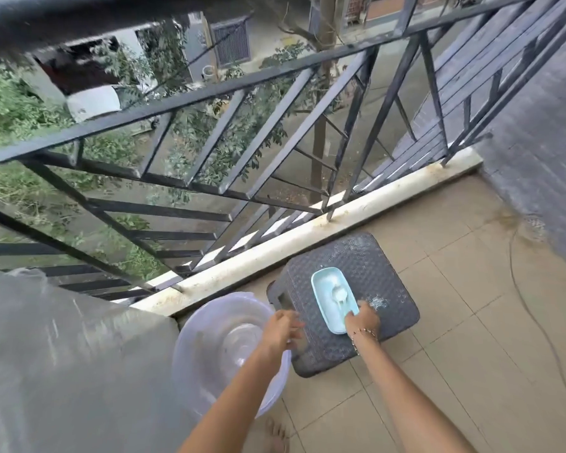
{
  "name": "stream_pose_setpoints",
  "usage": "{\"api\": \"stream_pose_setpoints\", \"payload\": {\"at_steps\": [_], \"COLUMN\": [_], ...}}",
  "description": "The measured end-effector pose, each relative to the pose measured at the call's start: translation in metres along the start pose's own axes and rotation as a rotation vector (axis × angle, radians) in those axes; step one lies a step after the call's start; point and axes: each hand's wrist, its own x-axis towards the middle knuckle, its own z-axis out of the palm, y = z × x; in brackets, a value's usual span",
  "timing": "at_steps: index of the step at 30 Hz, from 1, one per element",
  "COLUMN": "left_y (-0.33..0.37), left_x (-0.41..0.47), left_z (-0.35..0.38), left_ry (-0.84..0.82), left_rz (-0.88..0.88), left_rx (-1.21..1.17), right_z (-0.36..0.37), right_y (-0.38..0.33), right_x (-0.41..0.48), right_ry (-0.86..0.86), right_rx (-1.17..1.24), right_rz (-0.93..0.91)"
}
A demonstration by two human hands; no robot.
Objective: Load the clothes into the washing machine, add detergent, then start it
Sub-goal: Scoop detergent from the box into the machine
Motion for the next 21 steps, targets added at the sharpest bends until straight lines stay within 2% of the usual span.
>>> {"api": "stream_pose_setpoints", "payload": {"at_steps": [4,12,17,21], "left_y": [-0.004,-0.019,-0.029,-0.033], "left_x": [0.009,0.021,0.012,-0.011], "left_z": [-0.001,-0.019,-0.035,-0.058], "left_ry": [-0.03,0.032,0.084,0.095], "left_rz": [0.003,0.03,0.064,0.12], "left_rx": [-0.009,-0.031,-0.087,-0.255], "right_z": [0.004,0.003,-0.007,-0.029], "right_y": [0.002,-0.007,-0.048,-0.093], "right_x": [0.005,0.003,-0.041,-0.099], "right_ry": [0.055,0.049,0.063,0.032], "right_rx": [0.05,0.087,0.135,0.251], "right_rz": [0.028,0.04,-0.157,-0.344]}}
